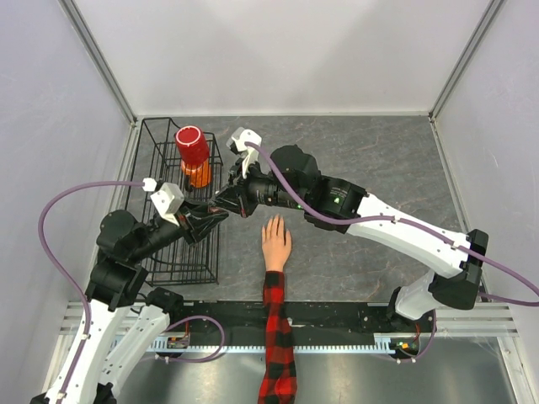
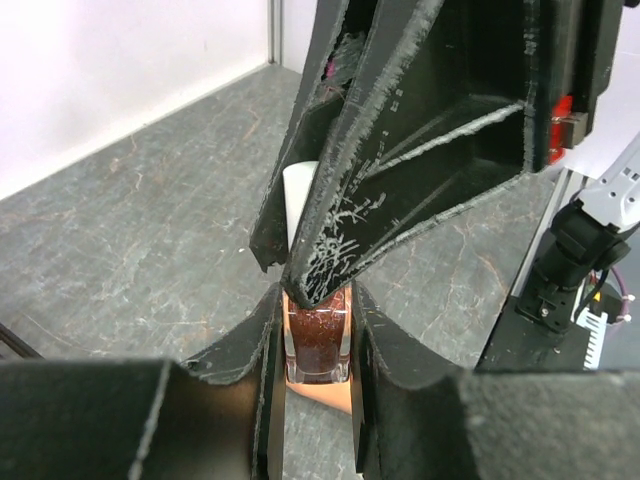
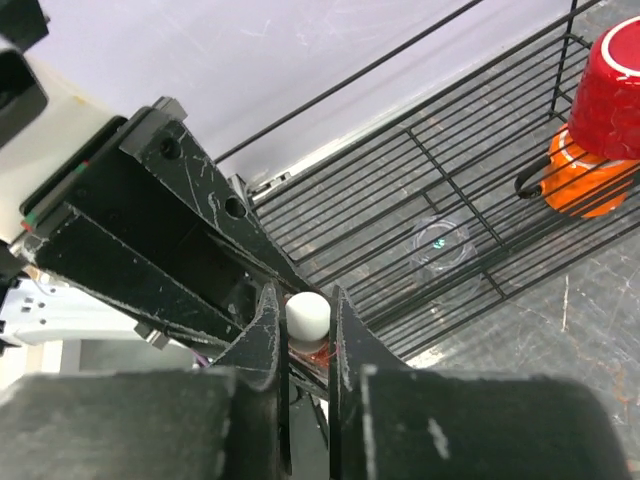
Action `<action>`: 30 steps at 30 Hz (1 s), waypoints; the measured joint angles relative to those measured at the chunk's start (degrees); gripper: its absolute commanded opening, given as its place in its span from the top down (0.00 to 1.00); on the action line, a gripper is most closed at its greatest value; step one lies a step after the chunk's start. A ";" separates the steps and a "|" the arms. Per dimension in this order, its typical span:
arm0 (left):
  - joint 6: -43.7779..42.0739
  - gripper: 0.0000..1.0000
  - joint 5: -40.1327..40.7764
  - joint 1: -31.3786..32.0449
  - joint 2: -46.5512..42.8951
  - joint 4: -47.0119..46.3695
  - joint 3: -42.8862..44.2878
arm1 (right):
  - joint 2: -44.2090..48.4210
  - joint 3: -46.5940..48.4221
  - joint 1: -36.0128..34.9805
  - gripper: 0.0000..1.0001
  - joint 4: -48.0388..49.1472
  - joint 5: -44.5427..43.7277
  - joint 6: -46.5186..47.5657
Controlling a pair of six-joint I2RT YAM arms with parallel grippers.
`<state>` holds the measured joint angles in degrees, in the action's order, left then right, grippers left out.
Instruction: Paint the nails
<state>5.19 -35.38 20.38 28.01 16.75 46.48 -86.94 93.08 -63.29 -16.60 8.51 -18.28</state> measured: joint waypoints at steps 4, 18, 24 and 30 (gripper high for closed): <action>0.57 0.98 -2.91 -0.20 0.24 0.00 0.00 | 0.42 -0.02 0.70 1.00 -0.98 3.74 2.23; 17.64 0.98 -27.06 0.02 3.58 -14.36 -0.26 | 5.99 -16.55 9.20 0.60 31.10 47.19 -3.72; 10.38 0.98 -20.02 0.02 3.76 -8.55 1.05 | 6.10 -11.72 10.10 0.23 14.84 37.48 -1.40; 6.03 0.98 -11.50 0.00 3.02 -4.57 1.07 | 6.91 -9.05 9.60 0.18 3.41 23.85 0.02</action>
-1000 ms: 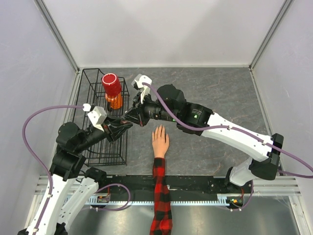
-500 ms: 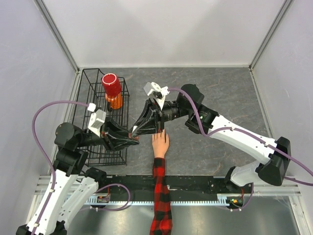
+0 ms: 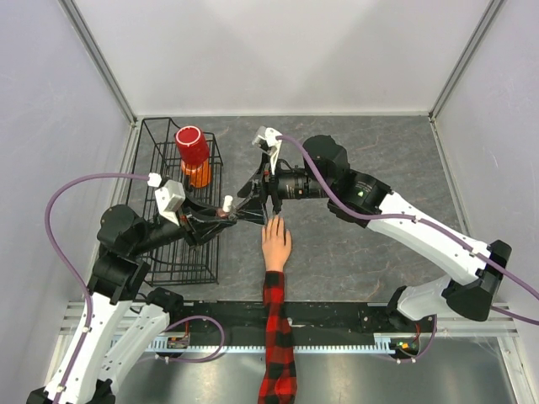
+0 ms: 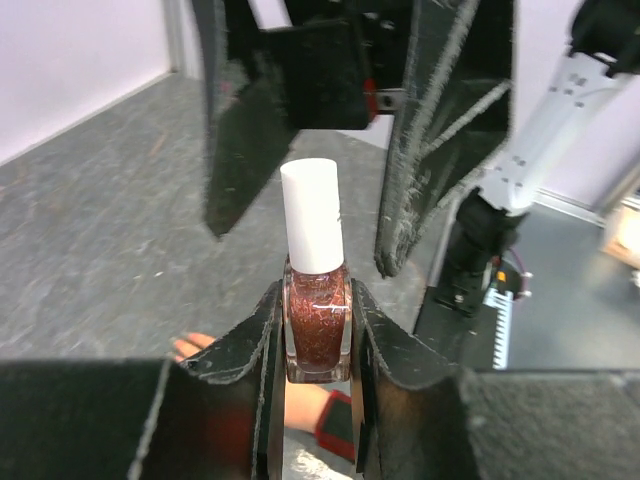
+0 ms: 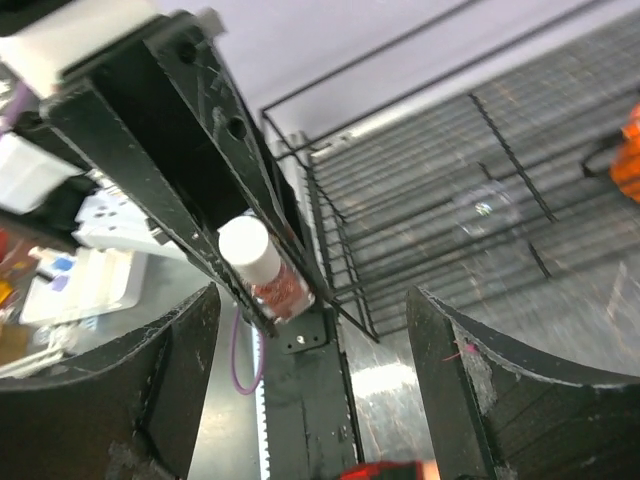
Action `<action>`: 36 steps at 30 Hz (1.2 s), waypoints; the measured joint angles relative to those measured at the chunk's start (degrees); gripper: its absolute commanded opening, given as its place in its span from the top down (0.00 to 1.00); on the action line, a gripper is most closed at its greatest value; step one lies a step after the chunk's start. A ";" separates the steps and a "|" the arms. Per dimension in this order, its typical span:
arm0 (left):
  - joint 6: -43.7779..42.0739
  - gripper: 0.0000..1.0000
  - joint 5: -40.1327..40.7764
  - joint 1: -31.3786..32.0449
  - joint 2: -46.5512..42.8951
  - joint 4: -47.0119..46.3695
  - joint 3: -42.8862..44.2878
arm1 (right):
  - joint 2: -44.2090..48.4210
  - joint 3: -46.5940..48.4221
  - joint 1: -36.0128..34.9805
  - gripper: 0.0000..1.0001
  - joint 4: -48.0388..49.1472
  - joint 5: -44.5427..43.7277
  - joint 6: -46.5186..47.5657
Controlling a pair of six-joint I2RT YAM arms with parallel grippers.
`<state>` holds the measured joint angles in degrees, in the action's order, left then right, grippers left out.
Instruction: Paint the nails
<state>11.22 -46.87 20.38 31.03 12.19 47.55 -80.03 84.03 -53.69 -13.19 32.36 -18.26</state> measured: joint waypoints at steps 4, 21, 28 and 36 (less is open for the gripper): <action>-1.20 0.98 3.39 0.00 -0.44 1.38 -0.04 | 0.17 1.60 -2.27 0.19 -4.15 -6.32 0.35; -1.84 0.98 4.85 0.00 -2.23 2.27 -0.70 | -3.67 9.86 -6.58 0.51 -7.48 -16.17 1.01; -1.79 0.98 4.50 0.00 -2.08 2.23 -0.85 | -4.13 10.05 -6.97 1.00 -7.63 -14.53 1.38; 5.70 0.98 -7.80 -0.15 -2.27 -5.49 -3.34 | -2.71 7.80 -4.20 1.00 -5.81 5.73 10.56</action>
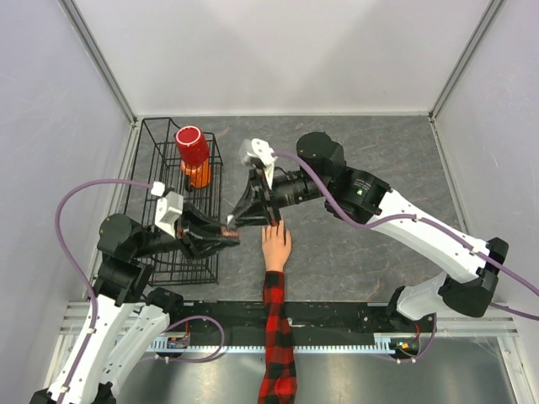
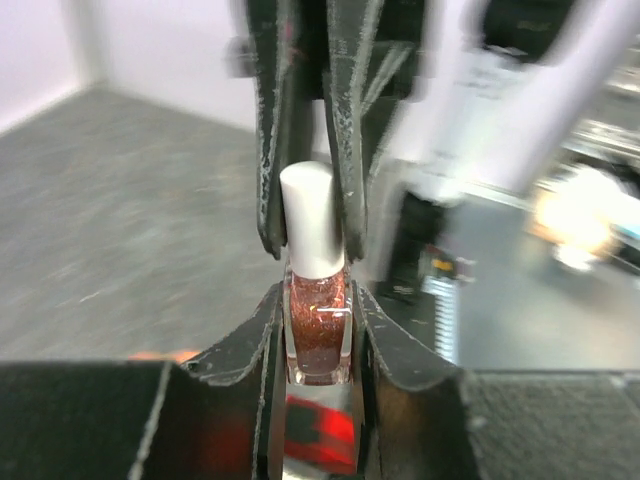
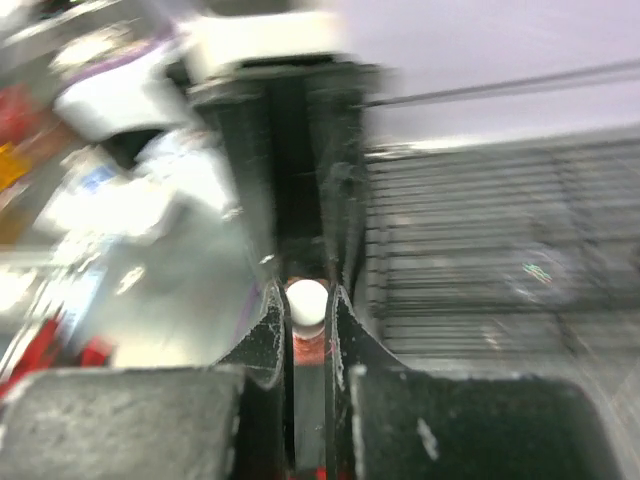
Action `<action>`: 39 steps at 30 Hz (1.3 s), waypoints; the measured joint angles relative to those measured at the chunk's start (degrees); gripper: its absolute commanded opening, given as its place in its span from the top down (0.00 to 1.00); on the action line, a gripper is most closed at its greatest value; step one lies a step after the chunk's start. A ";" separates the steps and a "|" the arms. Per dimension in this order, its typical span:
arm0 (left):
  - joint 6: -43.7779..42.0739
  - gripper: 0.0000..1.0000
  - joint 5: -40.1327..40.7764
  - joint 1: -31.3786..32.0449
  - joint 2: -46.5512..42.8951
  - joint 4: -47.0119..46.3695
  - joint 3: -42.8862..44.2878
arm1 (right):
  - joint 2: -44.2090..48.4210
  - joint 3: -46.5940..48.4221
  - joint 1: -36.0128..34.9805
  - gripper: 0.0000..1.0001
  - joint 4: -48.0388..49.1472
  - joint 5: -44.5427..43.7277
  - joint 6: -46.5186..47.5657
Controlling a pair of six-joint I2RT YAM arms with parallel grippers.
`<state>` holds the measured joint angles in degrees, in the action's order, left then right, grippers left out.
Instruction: Paint the nails
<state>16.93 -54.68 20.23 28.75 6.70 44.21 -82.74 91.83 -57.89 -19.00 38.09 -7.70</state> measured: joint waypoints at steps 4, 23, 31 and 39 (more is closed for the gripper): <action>10.49 0.98 -13.18 0.57 0.33 -13.33 -3.02 | 0.90 -3.32 1.11 1.00 5.55 18.25 3.67; -7.23 0.98 5.60 0.48 0.98 6.99 3.39 | 2.34 -4.66 3.76 0.11 0.48 -1.55 -5.66; -9.46 0.98 12.70 0.48 -1.31 8.15 2.97 | 2.43 -1.05 0.83 0.34 -0.85 -13.97 -11.04; -9.46 0.98 13.94 0.48 -1.38 8.17 2.34 | 0.79 1.46 -2.78 0.47 -1.25 -20.26 -11.96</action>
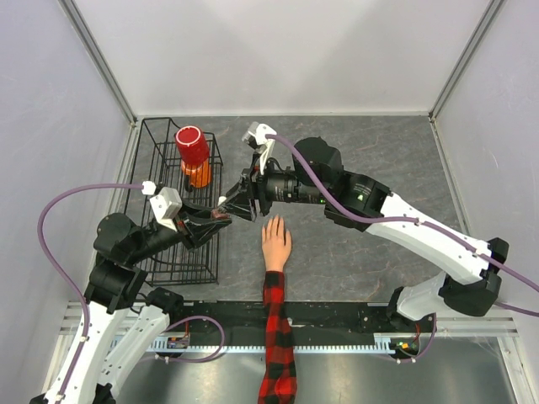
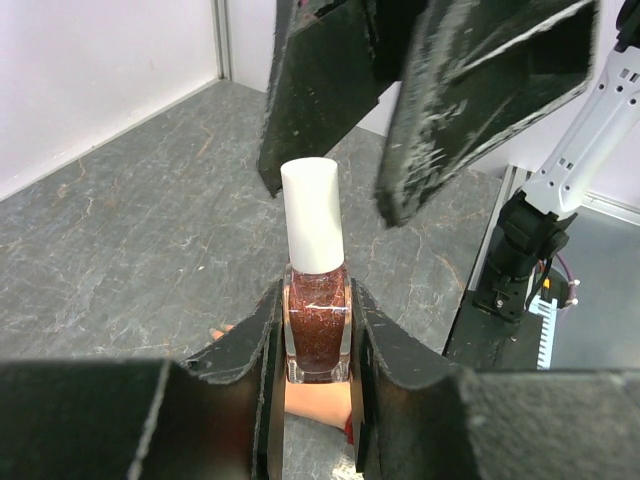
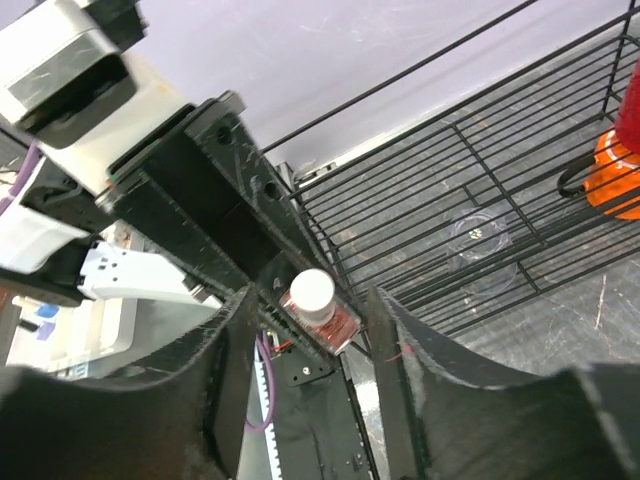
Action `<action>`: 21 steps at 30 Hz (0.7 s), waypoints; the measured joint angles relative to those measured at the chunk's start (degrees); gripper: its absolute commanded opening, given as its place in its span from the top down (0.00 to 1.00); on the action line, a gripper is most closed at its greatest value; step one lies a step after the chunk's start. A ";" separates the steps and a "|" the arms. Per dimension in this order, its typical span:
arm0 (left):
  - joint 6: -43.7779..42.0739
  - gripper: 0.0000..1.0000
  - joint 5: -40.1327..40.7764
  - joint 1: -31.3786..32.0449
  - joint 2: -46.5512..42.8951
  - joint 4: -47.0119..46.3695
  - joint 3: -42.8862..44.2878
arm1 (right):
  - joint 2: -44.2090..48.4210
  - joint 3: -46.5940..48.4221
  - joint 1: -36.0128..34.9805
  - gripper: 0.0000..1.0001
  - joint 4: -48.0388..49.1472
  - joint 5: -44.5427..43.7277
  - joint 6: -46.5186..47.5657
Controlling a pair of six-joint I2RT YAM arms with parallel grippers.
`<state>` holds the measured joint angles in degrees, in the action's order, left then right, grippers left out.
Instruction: Paint the nails
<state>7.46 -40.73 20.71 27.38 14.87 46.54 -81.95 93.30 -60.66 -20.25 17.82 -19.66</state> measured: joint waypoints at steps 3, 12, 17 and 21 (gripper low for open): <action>0.02 0.98 0.04 0.00 -0.02 -0.02 0.00 | -0.98 0.39 0.00 0.50 -0.02 -0.61 -0.11; 0.35 0.98 -0.59 -0.17 0.11 -0.39 -0.11 | -2.82 1.03 -0.44 1.00 0.00 -0.26 0.50; 2.80 0.98 -3.98 -0.59 0.07 -2.10 -0.48 | -2.75 0.70 0.44 1.00 0.96 6.67 4.66; 11.85 0.98 -15.26 -0.76 0.15 -12.09 -3.21 | -1.05 -2.71 2.73 1.00 5.79 24.90 10.23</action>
<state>19.31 -55.99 19.94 27.53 2.79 43.33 -83.00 90.59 -57.93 -14.46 42.72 -9.43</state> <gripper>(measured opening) 0.307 0.079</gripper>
